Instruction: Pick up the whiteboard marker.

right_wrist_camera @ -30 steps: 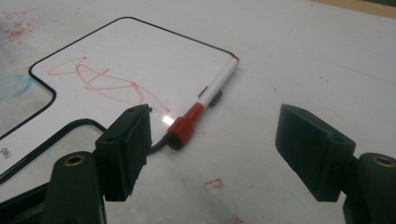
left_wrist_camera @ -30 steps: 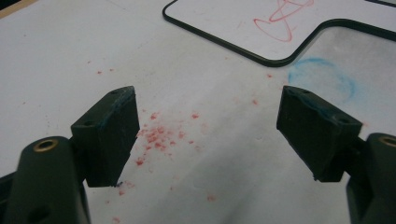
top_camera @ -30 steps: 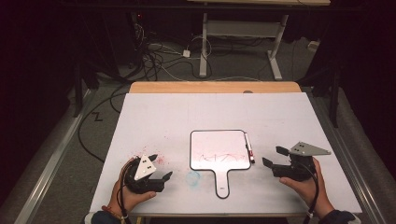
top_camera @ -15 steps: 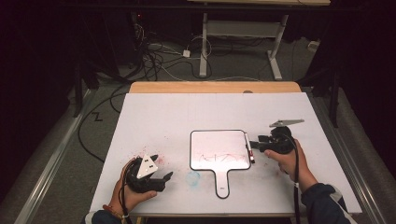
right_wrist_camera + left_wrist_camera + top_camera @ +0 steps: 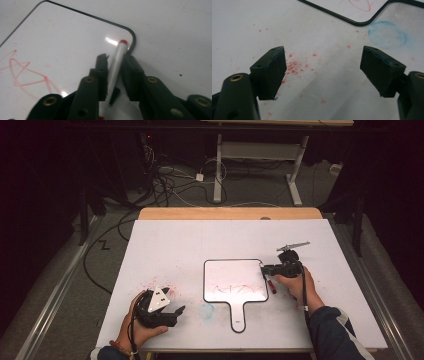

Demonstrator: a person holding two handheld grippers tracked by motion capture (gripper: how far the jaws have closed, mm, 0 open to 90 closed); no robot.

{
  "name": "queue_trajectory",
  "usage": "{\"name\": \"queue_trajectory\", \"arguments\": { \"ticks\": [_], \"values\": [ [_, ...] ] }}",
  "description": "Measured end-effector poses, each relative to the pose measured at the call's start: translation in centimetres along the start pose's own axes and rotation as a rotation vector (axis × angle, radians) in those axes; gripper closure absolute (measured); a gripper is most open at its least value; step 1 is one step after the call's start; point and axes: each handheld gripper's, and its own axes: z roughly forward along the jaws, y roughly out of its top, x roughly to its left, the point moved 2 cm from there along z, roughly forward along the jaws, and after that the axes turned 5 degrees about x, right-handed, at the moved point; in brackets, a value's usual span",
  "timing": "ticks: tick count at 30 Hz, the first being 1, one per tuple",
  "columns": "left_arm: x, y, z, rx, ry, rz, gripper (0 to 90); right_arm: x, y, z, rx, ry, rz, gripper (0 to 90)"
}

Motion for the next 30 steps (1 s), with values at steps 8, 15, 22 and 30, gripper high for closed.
{"name": "queue_trajectory", "arguments": {
  "ticks": [8, 15, 22, 30],
  "values": [
    [-0.3, 0.5, 0.2, 0.002, -0.026, -0.012, 20.1, 1.2, 0.0, -0.7, -0.026, 0.0, -0.047, 81.5],
    [-0.4, 3.2, 0.3, -0.108, -0.129, -0.105, 21.3, 3.1, 0.1, -2.3, -0.136, 0.034, -0.094, 81.6],
    [-2.6, 8.0, 2.1, -0.176, -0.244, -0.098, 29.1, 7.0, 0.2, -2.4, -0.22, 0.097, -0.176, 81.7],
    [-5.5, 11.8, 5.7, -0.149, -0.343, -0.098, 30.4, 10.1, 0.0, -2.4, -0.299, 0.13, -0.223, 81.6]
  ]
}}
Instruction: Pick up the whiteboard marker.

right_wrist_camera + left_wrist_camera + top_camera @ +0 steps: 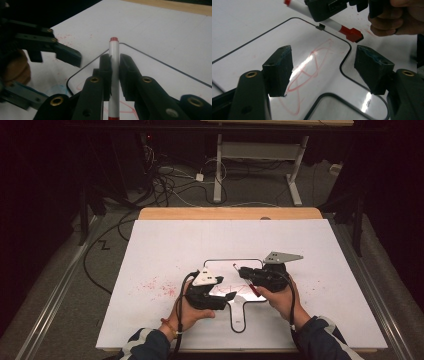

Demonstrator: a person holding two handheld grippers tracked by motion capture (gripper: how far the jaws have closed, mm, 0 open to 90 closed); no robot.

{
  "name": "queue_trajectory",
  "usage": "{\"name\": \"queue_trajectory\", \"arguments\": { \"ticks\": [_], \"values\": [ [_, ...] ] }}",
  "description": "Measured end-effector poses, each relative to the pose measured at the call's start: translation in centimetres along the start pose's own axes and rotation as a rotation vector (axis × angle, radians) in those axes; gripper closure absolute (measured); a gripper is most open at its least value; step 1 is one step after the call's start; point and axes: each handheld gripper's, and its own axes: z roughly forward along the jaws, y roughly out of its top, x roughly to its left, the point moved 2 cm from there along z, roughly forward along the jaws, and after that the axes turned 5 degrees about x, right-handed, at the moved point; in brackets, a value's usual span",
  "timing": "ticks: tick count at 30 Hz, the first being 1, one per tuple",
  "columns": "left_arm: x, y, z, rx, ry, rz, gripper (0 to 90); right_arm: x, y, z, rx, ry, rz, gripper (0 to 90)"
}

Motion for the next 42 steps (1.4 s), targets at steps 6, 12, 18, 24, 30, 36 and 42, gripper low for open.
{"name": "queue_trajectory", "arguments": {
  "ticks": [6, 12, 18, 24, 30, 36, 42],
  "values": [
    [-0.5, 1.3, 1.5, -0.045, -0.067, -0.052, 35.8, 1.3, 0.3, -0.6, -0.061, 0.005, -0.028, 81.7],
    [-0.8, 2.0, 2.0, -0.073, -0.093, -0.079, 45.4, 2.0, 0.2, -0.5, -0.074, 0.017, -0.043, 81.6],
    [-0.5, 1.9, 1.8, -0.082, -0.065, -0.056, 62.6, 2.2, 0.4, -0.9, -0.099, -0.017, -0.066, 81.6],
    [0.0, 1.8, 1.3, -0.08, -0.015, -0.026, 75.3, 2.5, 0.4, -1.2, -0.118, -0.019, -0.068, 81.6],
    [0.2, 1.6, 1.0, -0.08, 0.021, 0.027, 78.7, 2.7, 0.4, -1.4, -0.126, -0.017, -0.066, 81.4],
    [0.1, 1.6, 1.0, -0.088, 0.039, 0.057, 78.0, 2.9, 0.4, -1.4, -0.129, -0.027, -0.054, 81.6],
    [-0.3, 1.6, 1.1, -0.088, 0.069, 0.086, 75.6, 3.5, 0.4, -1.3, -0.125, -0.016, -0.057, 81.7]
  ]
}}
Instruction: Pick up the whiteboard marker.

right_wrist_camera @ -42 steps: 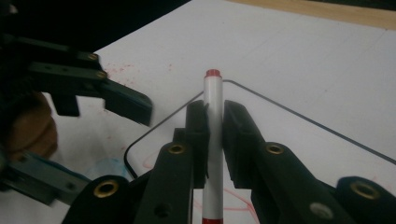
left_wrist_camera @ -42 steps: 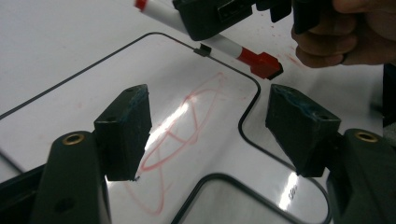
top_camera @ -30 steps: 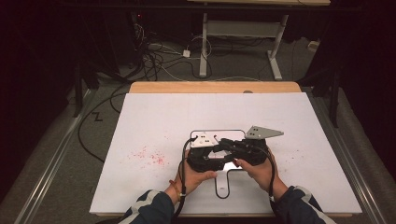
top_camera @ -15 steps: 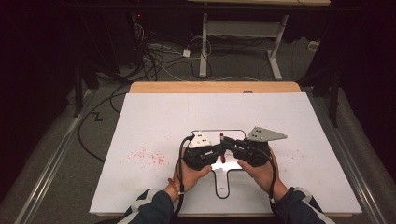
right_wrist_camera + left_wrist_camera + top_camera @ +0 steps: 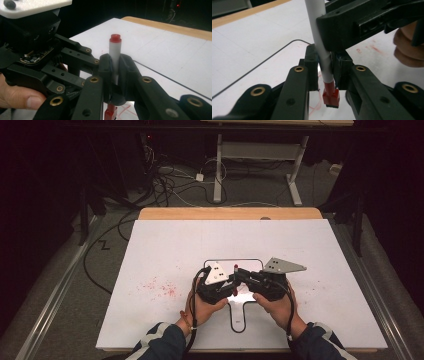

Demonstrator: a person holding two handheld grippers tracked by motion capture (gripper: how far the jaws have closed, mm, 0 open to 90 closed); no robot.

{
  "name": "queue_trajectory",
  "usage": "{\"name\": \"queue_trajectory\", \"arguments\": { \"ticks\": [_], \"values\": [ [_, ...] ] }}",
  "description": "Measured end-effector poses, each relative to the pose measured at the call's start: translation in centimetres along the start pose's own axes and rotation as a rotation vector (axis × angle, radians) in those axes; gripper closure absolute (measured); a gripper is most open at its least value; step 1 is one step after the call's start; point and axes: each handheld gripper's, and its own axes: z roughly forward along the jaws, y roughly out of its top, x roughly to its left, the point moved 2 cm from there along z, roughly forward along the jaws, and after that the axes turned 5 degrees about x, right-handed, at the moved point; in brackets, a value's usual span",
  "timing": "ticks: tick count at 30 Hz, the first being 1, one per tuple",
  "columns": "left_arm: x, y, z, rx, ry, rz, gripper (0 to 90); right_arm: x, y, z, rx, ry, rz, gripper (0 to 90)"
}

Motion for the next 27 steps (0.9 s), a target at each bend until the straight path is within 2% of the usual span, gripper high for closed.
{"name": "queue_trajectory", "arguments": {
  "ticks": [2, 9, 11, 12, 14, 16, 19, 21, 23, 27],
  "values": [
    [0.2, 0.0, -0.3, -0.003, 0.001, -0.003, 78.3, 0.1, 0.0, -0.1, -0.004, -0.004, -0.006, 81.7],
    [0.3, 0.0, -0.2, 0.009, -0.001, 0.008, 78.6, 0.2, 0.1, -0.2, -0.003, -0.009, -0.01, 81.1],
    [0.5, -0.1, -0.3, 0.01, -0.001, 0.013, 78.6, 0.2, 0.1, -0.3, -0.008, -0.027, -0.018, 72.7],
    [0.7, -0.3, -0.4, 0.01, 0.002, 0.013, 78.6, 0.1, 0.1, -0.5, -0.013, -0.031, -0.016, 72.5],
    [1.0, -0.4, -0.5, 0.005, 0.0, 0.008, 78.6, -0.1, 0.2, -1.1, -0.025, -0.044, -0.031, 65.8],
    [1.4, -0.7, -0.7, -0.004, -0.006, 0.01, 78.6, -0.3, 0.0, -2.0, -0.024, -0.077, -0.072, 62.3],
    [1.9, -1.2, -1.1, -0.021, -0.042, 0.027, 78.6, -0.9, -0.6, -3.4, -0.03, -0.097, -0.104, 56.1],
    [2.2, -1.3, -1.2, -0.021, -0.05, 0.028, 78.6, -1.3, -1.1, -4.3, -0.033, -0.106, -0.13, 52.9],
    [2.5, -1.4, -1.4, -0.021, -0.047, 0.036, 78.6, -1.8, -1.9, -5.4, -0.025, -0.161, -0.161, 50.4],
    [2.9, -1.5, -1.5, -0.019, -0.051, 0.049, 78.6, -2.9, -3.3, -6.9, -0.006, -0.202, -0.17, 45.6]
  ]
}}
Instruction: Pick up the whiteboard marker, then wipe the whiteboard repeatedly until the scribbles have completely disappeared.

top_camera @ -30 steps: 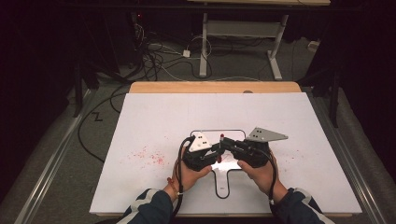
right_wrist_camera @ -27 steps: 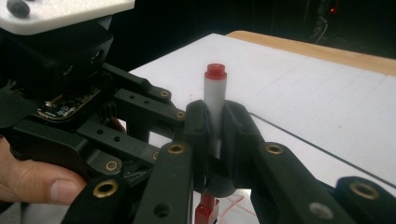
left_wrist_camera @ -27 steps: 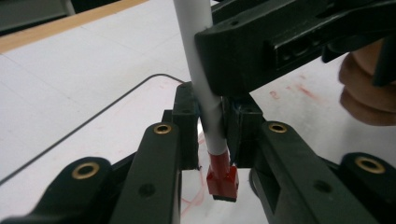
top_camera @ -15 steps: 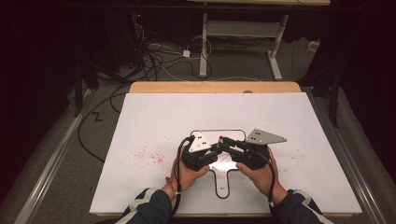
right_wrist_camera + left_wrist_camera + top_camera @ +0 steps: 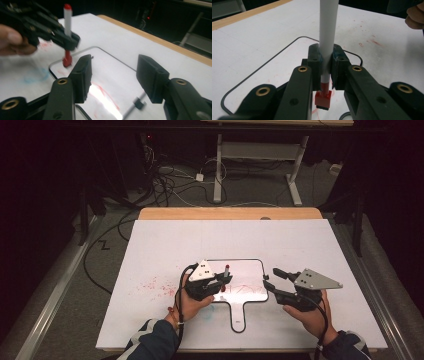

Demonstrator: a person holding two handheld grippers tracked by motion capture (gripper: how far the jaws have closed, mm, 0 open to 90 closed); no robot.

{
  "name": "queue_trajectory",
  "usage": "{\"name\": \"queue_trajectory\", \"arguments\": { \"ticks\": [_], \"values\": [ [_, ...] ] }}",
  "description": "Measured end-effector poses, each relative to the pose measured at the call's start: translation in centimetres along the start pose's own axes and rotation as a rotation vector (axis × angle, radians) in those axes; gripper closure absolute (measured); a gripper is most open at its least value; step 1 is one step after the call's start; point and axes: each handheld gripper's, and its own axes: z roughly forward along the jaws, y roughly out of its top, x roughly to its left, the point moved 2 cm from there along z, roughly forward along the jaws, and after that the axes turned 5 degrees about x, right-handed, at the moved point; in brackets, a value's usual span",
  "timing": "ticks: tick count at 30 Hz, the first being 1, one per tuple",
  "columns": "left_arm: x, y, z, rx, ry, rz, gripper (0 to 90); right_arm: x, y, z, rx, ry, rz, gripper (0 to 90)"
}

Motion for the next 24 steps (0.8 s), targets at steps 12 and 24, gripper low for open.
{"name": "queue_trajectory", "arguments": {
  "ticks": [12, 24],
  "values": [
    [1.1, -0.9, 0.5, 0.022, -0.055, -0.009, 78.6, -0.3, -3.2, -1.0, 0.078, -0.019, -0.043, 41.6],
    [0.8, -1.7, 1.5, 0.037, -0.029, 0.054, 78.7, 0.1, -3.6, -0.4, 0.084, -0.006, -0.056, 38.9]
  ]
}}
